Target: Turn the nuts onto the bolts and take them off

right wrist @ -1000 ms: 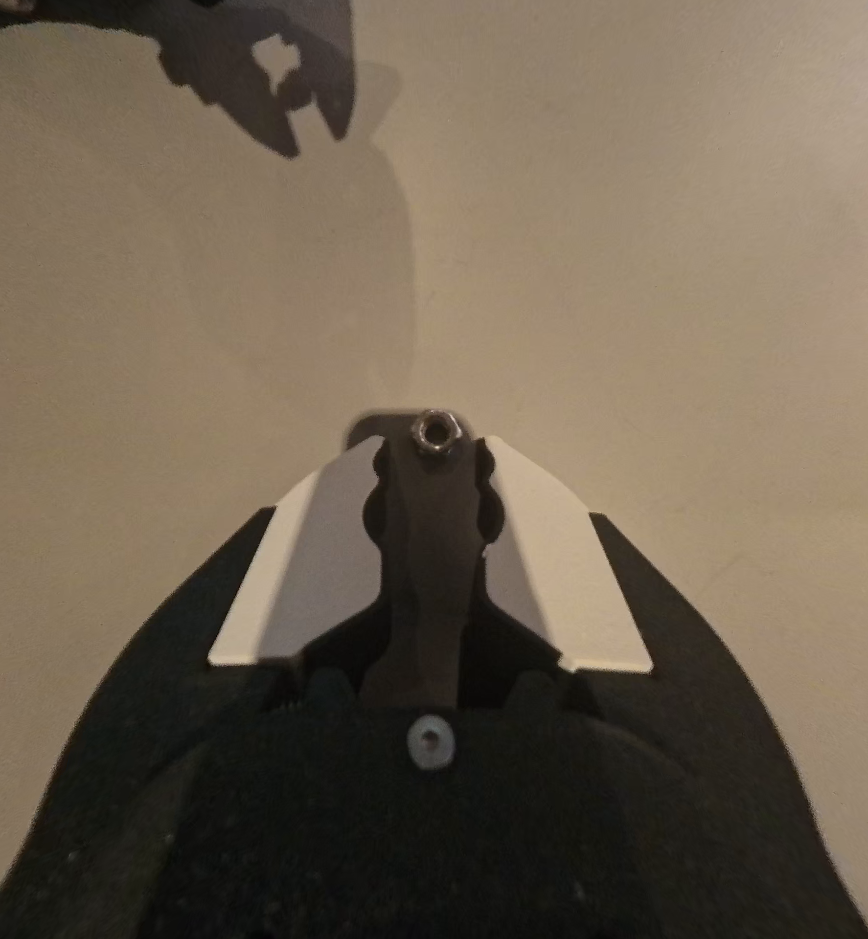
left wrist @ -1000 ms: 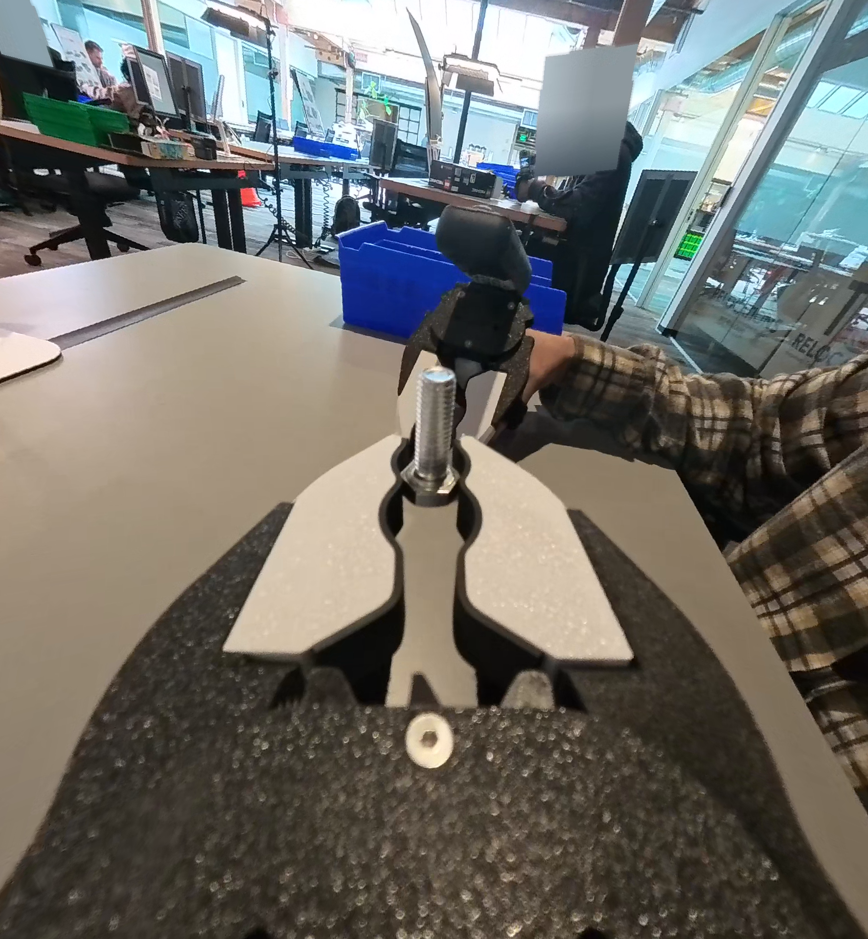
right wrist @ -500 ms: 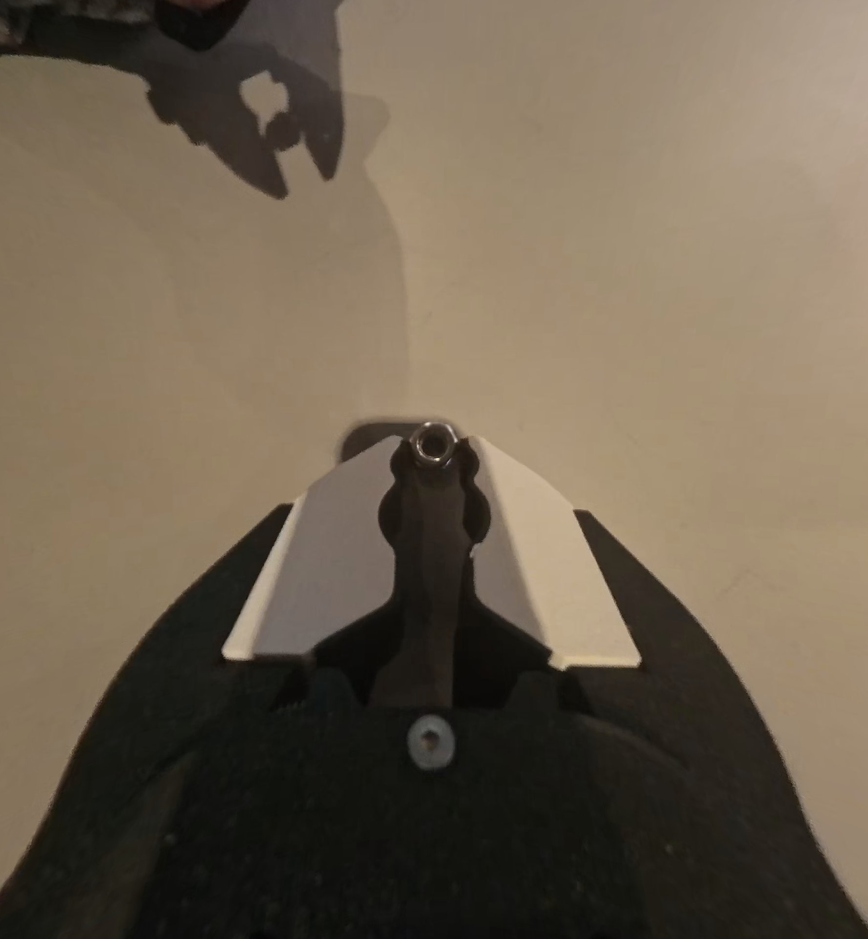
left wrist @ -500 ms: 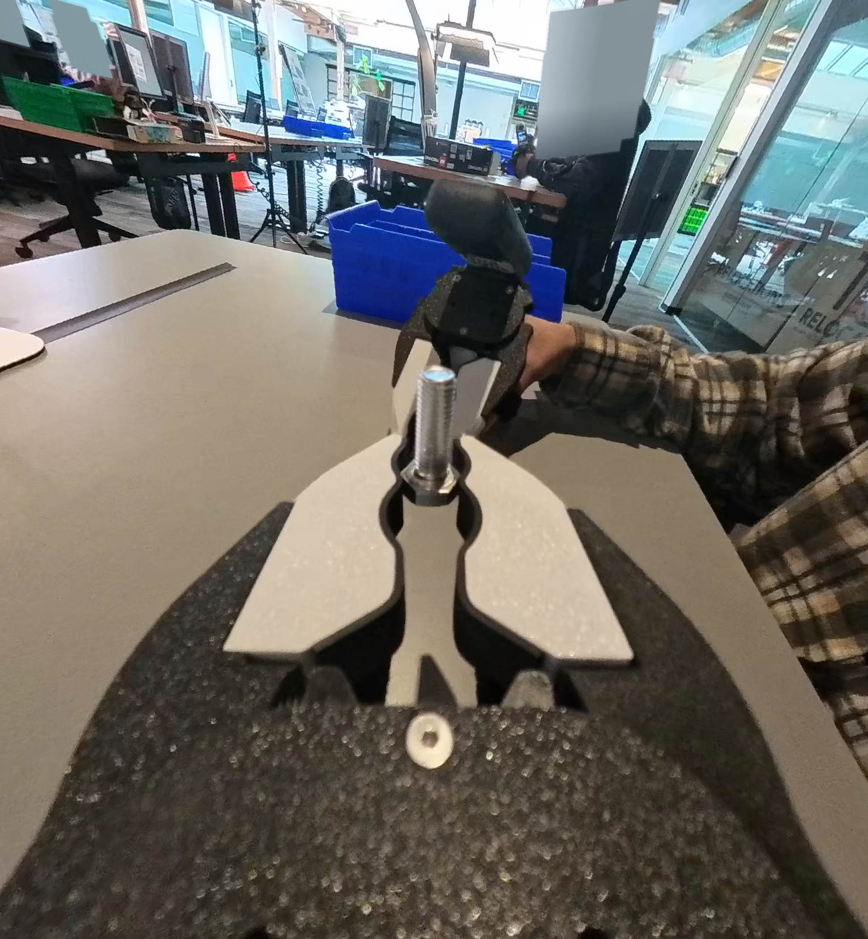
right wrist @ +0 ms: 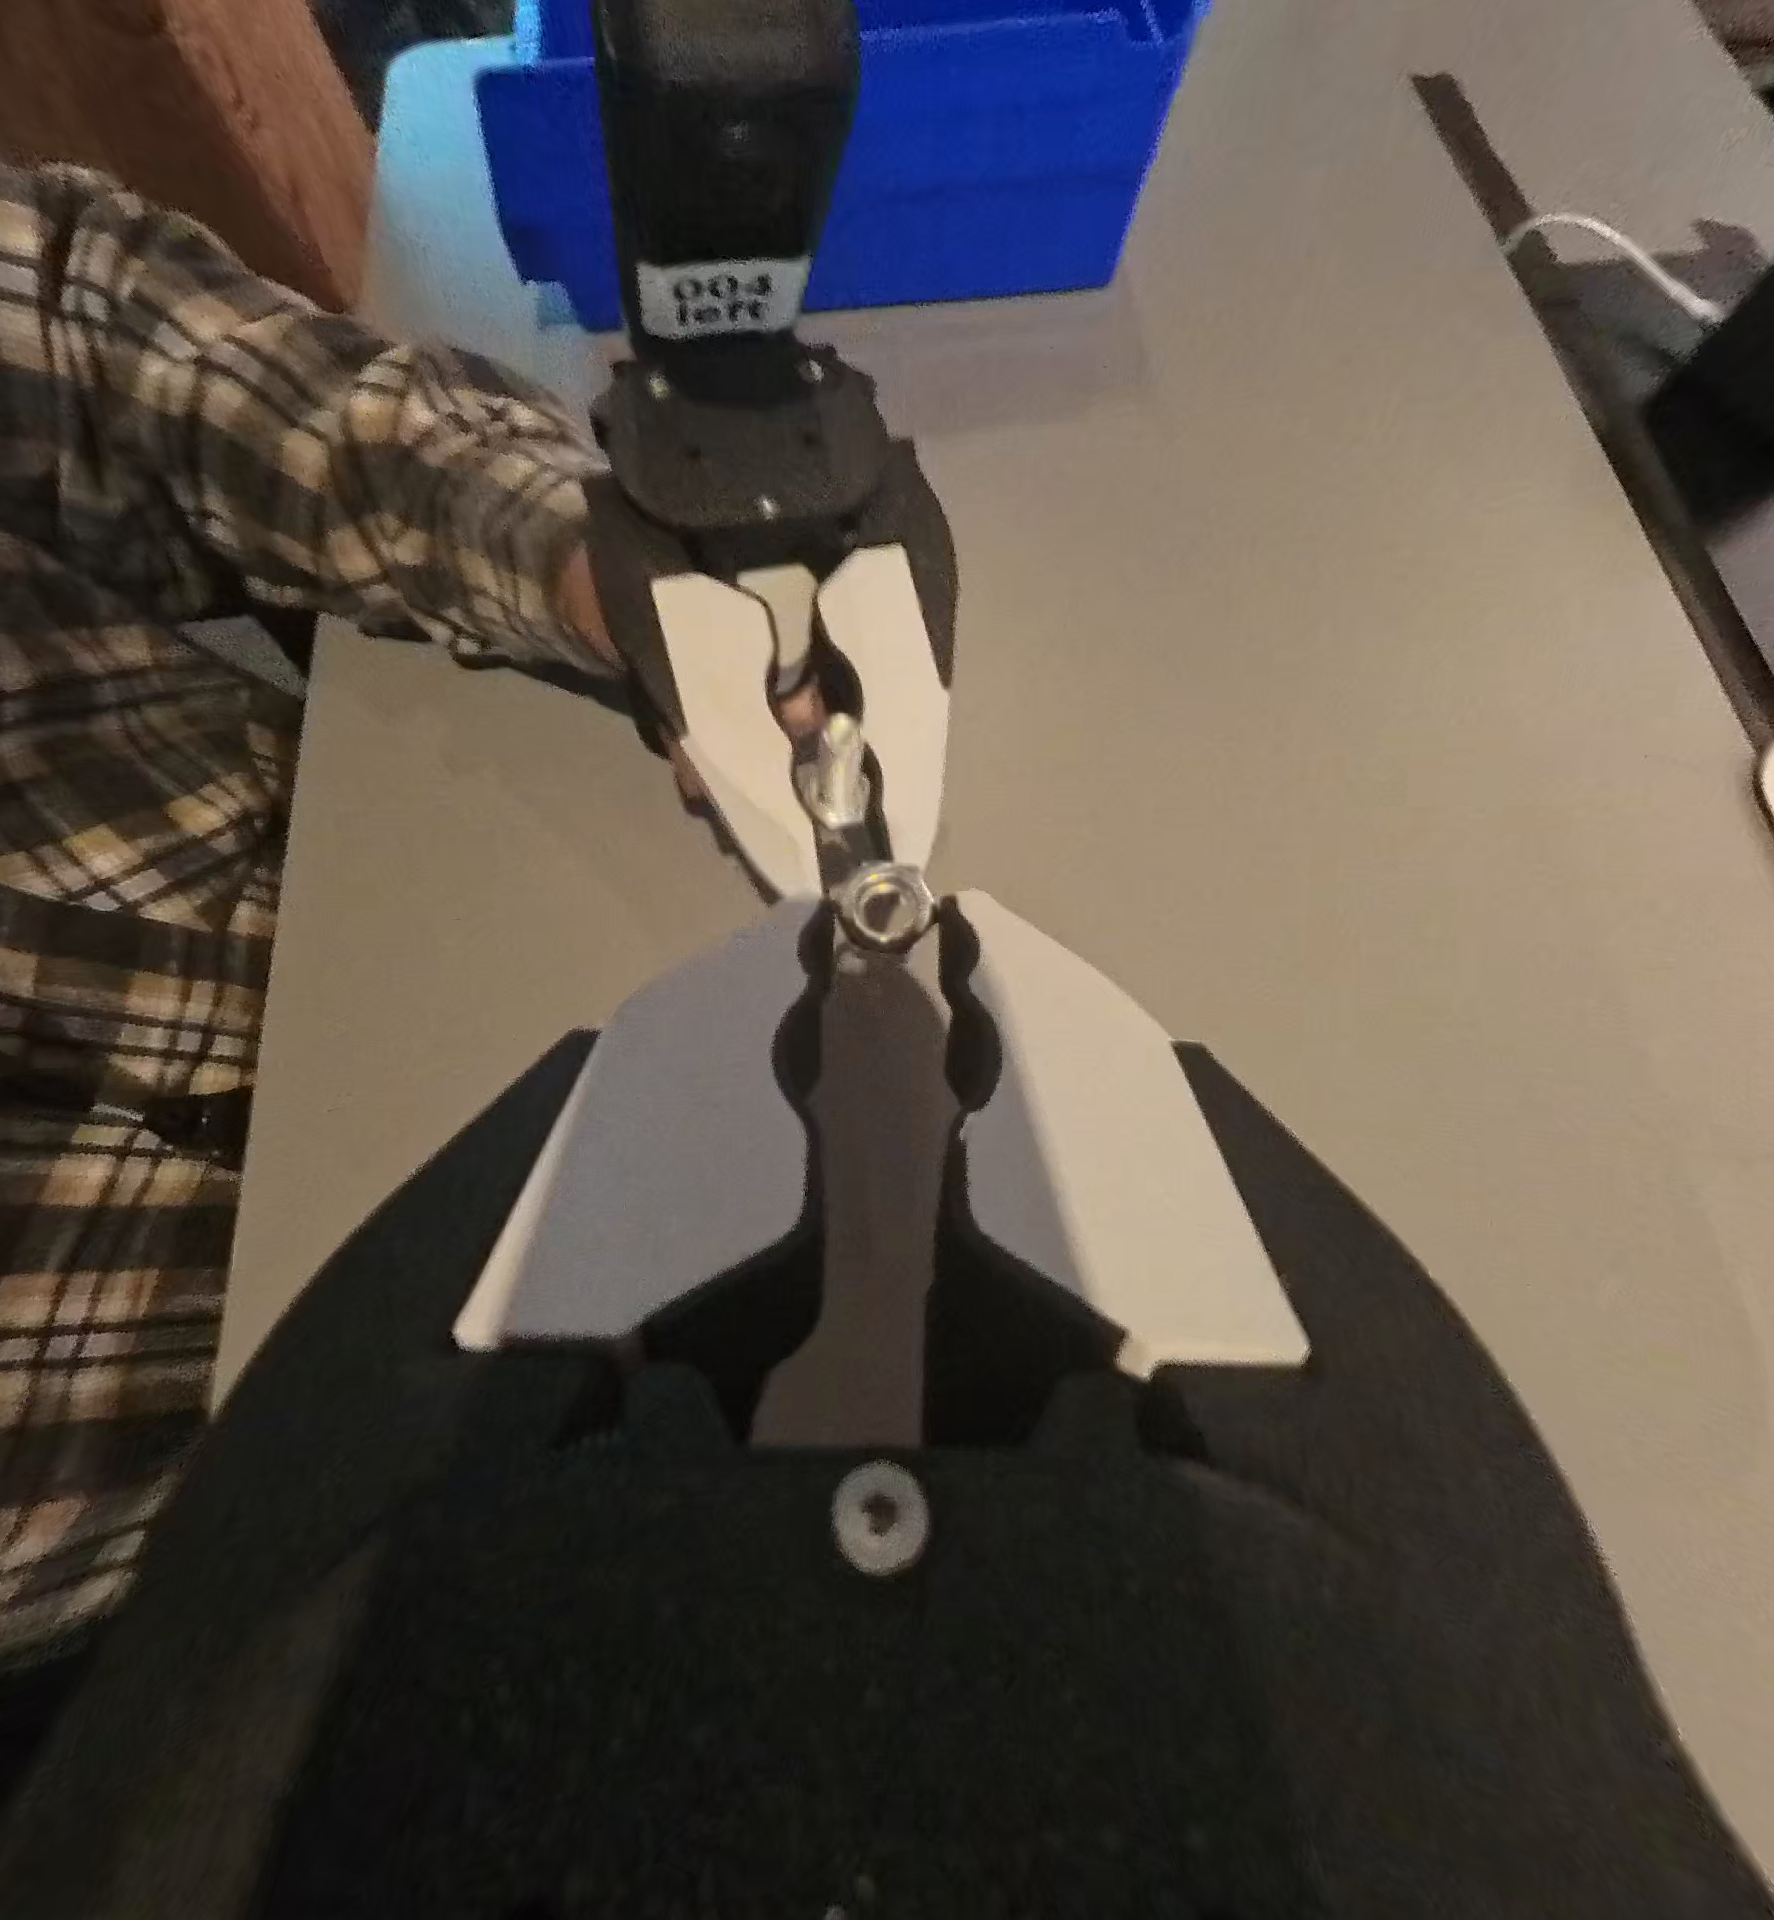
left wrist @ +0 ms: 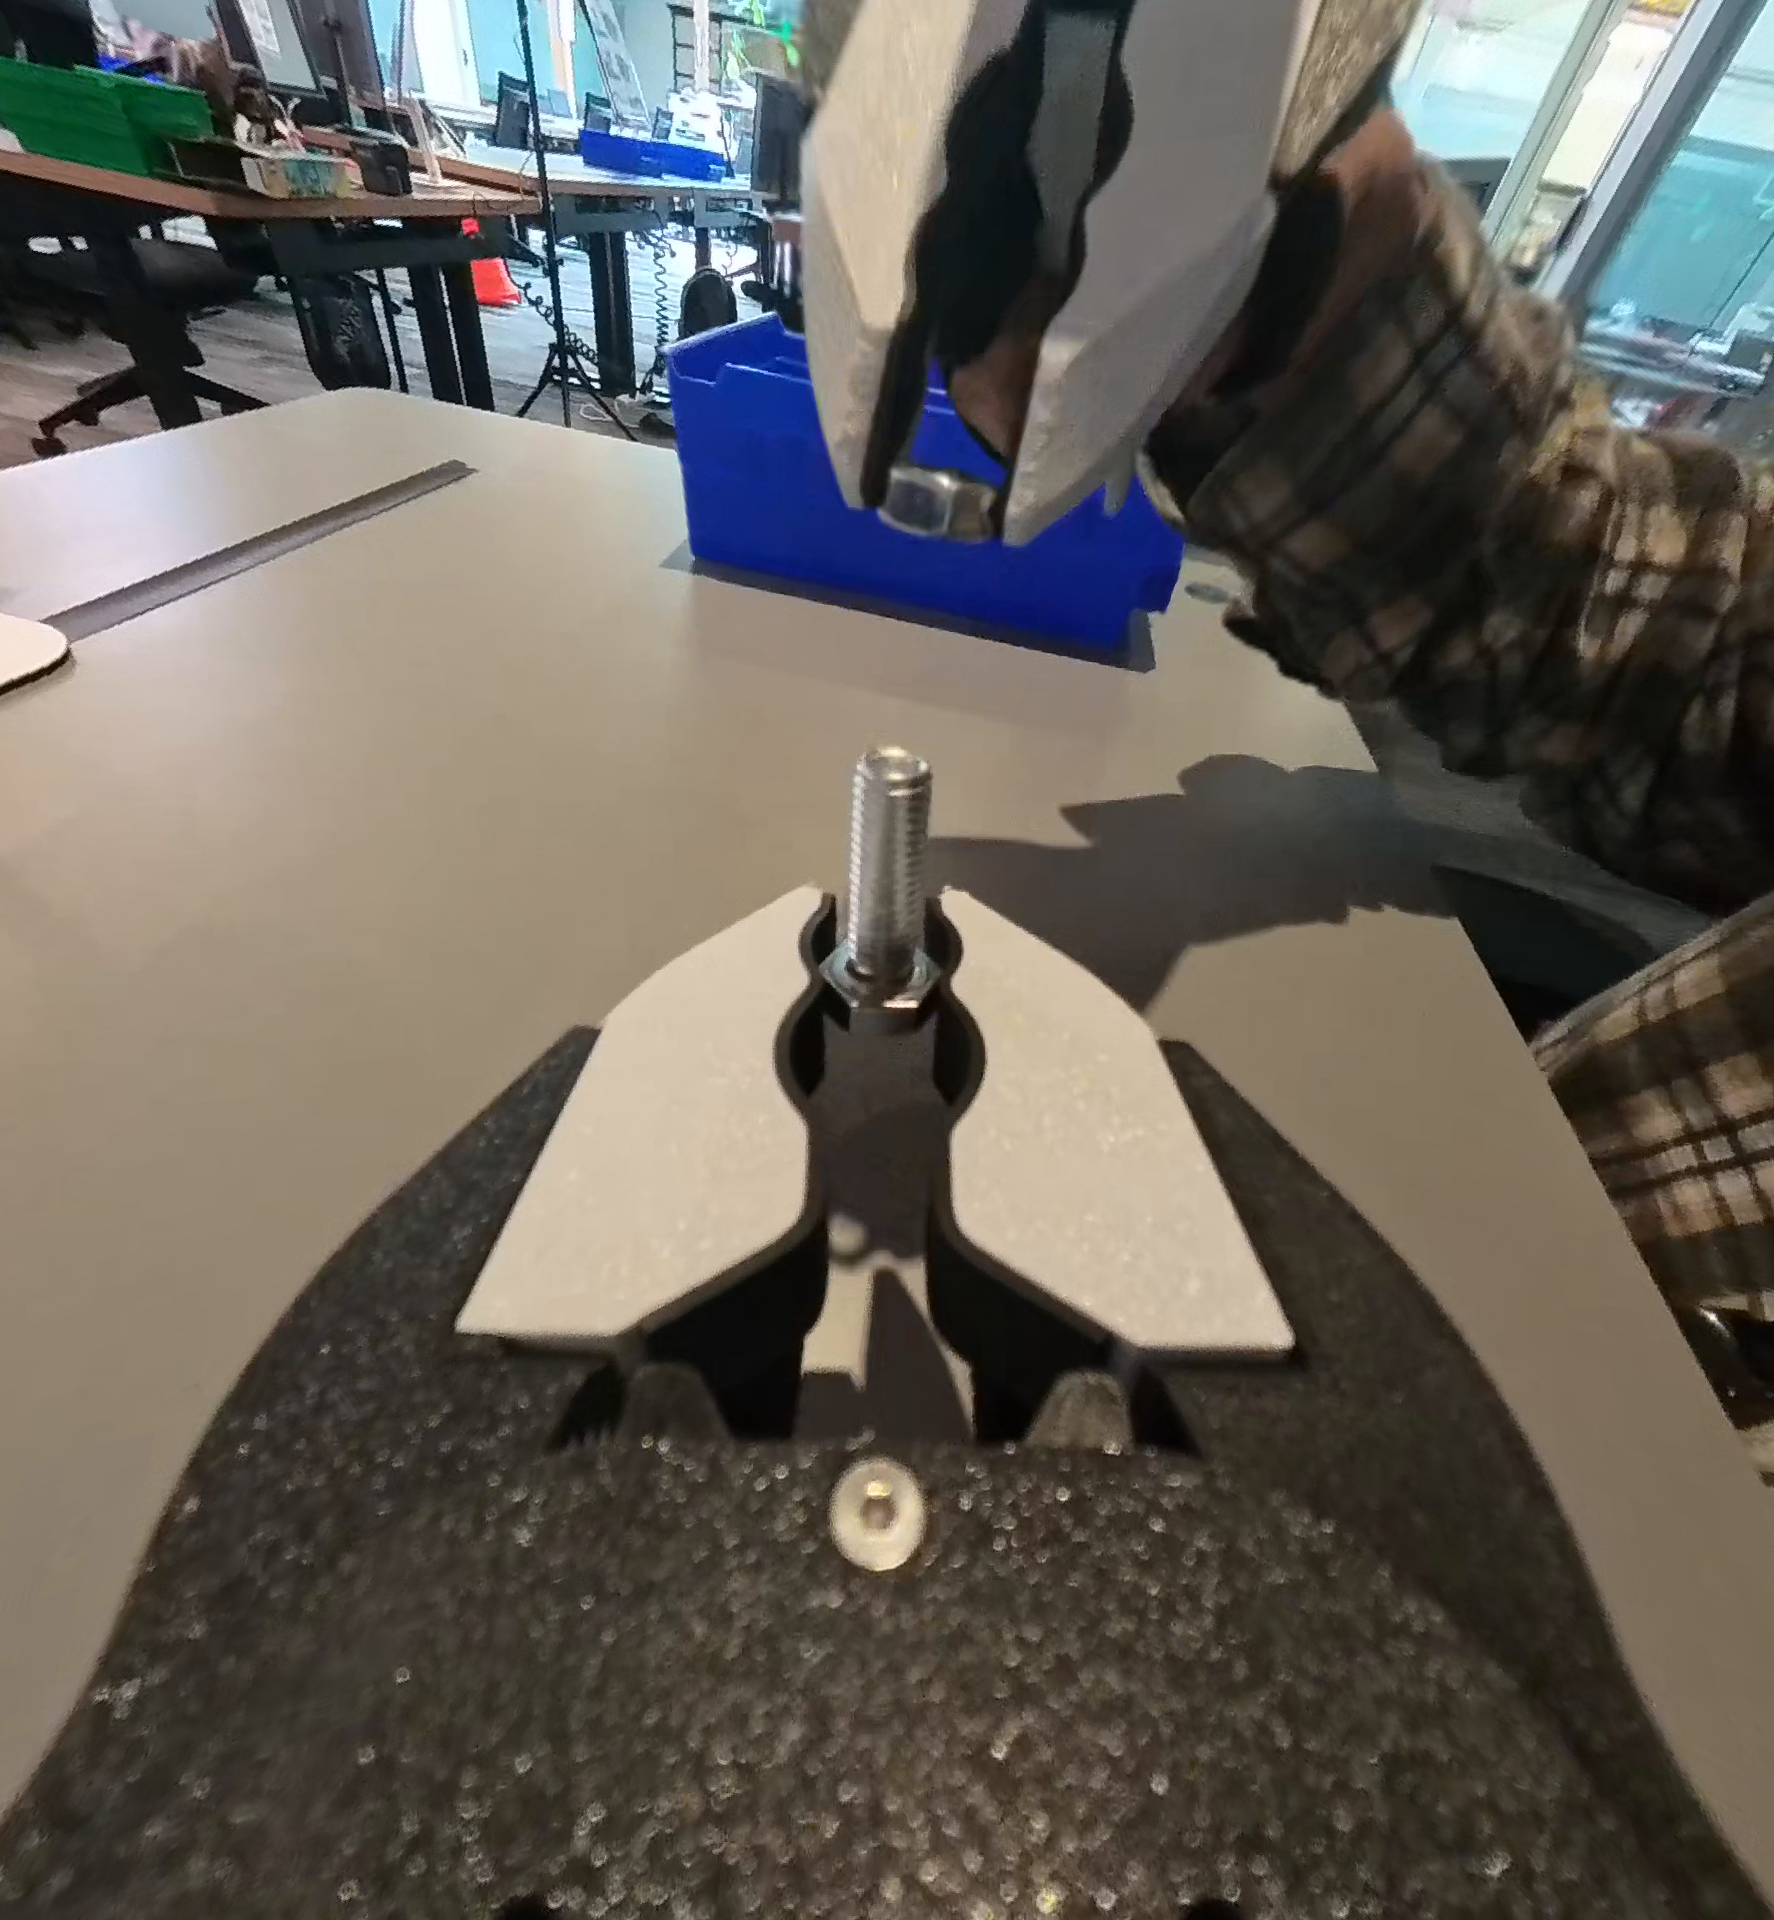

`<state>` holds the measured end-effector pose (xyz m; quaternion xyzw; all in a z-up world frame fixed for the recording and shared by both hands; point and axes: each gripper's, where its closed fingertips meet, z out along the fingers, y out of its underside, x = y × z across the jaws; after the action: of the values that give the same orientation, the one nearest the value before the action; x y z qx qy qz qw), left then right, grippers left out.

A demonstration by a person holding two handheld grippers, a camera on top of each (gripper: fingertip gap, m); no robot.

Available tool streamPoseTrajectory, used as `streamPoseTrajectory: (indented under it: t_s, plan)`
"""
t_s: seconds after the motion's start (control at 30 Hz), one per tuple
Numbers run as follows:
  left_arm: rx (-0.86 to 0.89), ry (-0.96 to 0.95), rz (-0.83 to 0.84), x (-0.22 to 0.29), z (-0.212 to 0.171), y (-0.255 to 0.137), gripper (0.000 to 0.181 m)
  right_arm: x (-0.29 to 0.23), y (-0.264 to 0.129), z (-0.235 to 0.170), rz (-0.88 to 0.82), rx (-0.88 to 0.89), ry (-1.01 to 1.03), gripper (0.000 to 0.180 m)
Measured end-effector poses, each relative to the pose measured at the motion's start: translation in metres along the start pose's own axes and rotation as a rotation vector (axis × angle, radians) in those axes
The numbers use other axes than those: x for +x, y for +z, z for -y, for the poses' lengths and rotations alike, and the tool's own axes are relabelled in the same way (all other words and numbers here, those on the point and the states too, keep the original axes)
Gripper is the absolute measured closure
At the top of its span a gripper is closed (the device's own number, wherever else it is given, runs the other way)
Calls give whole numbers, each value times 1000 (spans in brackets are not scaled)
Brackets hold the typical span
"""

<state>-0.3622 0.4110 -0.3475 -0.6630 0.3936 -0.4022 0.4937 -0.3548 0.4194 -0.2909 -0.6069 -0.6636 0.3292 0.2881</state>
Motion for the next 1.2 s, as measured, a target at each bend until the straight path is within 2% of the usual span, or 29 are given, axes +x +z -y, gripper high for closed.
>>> streamPoseTrajectory:
  t_s: [0.23,0.57,1.2]
  plan:
    - [4,20,-10,6,1,3,165,-15,25,18,89,-132,-82,161]
    - [3,48,-5,10,3,3,165,-21,38,14,124,-220,-99,161]
    - [42,12,-26,11,8,3,165,-20,39,17,152,-125,-71,161]
